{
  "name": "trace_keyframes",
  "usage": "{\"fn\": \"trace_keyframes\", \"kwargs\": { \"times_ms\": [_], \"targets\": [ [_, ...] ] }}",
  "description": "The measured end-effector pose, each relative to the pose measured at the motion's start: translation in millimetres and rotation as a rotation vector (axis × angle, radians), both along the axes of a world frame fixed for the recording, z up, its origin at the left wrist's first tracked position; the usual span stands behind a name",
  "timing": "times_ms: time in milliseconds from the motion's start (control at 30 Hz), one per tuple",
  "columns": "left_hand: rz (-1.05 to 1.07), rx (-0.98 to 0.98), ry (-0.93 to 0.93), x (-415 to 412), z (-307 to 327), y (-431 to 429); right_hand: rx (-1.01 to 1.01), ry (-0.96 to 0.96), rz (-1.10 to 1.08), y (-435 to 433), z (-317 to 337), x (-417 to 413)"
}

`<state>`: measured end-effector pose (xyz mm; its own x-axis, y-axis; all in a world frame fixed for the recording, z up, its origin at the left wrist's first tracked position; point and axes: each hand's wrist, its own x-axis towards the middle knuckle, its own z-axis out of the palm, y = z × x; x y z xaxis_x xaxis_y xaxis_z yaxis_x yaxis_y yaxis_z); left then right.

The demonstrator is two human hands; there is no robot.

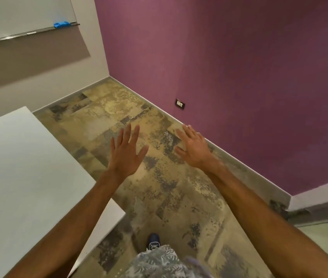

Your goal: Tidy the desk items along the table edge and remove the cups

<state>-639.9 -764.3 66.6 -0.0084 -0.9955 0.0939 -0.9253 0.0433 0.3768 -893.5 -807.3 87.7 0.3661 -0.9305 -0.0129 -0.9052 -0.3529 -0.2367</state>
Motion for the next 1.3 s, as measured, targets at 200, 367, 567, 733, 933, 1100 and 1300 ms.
{"fn": "trace_keyframes", "kwargs": {
  "times_ms": [200, 367, 567, 733, 933, 1100, 1300],
  "targets": [
    [0.109, 0.013, -0.004, 34, 2, -72, 0.019, -0.013, 0.113, -103, 0, 41],
    [0.227, 0.016, 0.011, 64, -12, -135, 0.048, -0.007, 0.211, -198, -8, 81],
    [0.367, 0.039, 0.006, 90, -31, -229, 0.059, -0.025, 0.35, -327, -20, 127],
    [0.521, 0.047, 0.005, 114, -22, -305, 0.045, -0.029, 0.505, -422, -16, 174],
    [0.654, 0.033, -0.032, 157, -1, -374, 0.077, -0.068, 0.638, -511, -6, 241],
    [0.759, 0.044, -0.079, 215, 1, -422, 0.079, -0.072, 0.74, -579, -9, 315],
    [0.831, 0.072, -0.06, 299, -12, -480, 0.079, -0.055, 0.809, -654, -21, 422]
  ]
}}
